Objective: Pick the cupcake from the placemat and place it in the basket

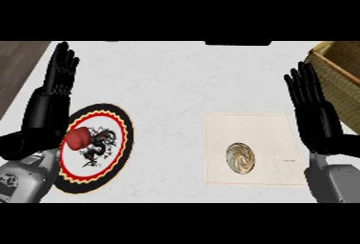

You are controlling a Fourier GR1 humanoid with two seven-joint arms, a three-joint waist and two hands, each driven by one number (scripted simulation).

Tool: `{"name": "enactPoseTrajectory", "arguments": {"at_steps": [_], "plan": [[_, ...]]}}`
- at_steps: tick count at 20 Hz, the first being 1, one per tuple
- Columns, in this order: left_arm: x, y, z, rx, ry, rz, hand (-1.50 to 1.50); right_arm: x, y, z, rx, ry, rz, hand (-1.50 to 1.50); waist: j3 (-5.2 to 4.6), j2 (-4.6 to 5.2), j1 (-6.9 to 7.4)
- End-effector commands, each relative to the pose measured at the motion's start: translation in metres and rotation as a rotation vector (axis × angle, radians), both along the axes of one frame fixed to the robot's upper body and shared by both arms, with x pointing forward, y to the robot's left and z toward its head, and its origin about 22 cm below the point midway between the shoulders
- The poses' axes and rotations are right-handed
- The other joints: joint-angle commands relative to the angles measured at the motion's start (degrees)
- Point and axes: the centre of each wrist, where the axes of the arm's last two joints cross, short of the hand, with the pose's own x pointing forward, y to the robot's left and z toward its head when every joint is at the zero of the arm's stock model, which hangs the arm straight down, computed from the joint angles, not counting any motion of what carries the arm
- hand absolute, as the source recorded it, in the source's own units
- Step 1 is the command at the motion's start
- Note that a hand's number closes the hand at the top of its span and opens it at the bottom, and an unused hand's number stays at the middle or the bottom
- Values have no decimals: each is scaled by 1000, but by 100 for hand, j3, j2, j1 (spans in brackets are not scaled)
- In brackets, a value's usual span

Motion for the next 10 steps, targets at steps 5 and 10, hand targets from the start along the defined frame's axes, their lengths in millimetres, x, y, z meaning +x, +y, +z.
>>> {"name": "enactPoseTrajectory", "arguments": {"at_steps": [5, 10], "plan": [[-4, 21, -41, -23, 342, 34, 0, 46, 51, 50, 61, -173, 585, 150, -62, 277, 411], [-12, 33, -70, -54, 544, 35, 0, 19, 95, 90, -382, -509, 1033, -150, -88, 147, 214]]}}
